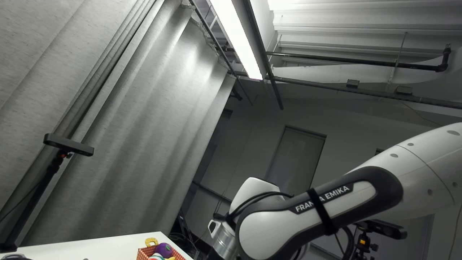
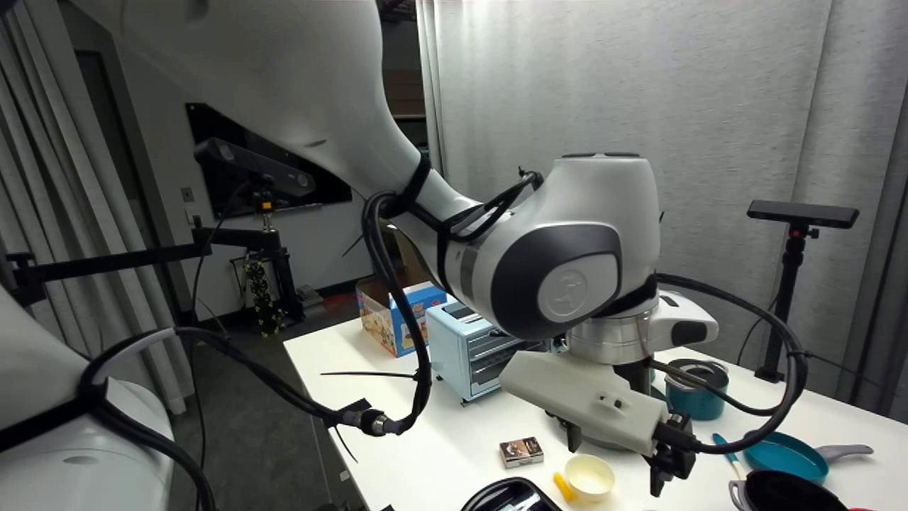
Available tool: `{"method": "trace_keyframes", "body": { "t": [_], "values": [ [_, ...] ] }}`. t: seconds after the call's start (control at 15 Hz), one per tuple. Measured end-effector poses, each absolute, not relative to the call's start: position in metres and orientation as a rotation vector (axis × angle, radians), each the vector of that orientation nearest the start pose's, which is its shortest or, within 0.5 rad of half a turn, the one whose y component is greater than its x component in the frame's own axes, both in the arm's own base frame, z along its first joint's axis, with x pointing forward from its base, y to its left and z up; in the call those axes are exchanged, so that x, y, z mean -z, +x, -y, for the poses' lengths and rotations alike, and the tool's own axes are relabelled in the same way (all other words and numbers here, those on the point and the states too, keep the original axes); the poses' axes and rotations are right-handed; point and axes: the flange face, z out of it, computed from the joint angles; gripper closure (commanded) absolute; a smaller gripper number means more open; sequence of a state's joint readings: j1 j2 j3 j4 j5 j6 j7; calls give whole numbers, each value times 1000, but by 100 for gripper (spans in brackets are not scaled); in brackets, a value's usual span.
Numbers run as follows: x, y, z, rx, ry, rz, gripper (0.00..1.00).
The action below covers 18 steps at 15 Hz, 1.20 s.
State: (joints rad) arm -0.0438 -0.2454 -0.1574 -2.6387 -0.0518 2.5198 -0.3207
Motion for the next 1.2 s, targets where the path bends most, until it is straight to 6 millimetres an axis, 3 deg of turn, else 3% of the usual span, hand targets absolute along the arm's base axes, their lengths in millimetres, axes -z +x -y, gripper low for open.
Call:
{"method": "trace_keyframes", "body": {
  "t": [0.8,1.2],
  "values": [
    [-297,499,104,149,-3146,277,0],
    [-294,510,106,150,-3150,280,0]
  ]
}}
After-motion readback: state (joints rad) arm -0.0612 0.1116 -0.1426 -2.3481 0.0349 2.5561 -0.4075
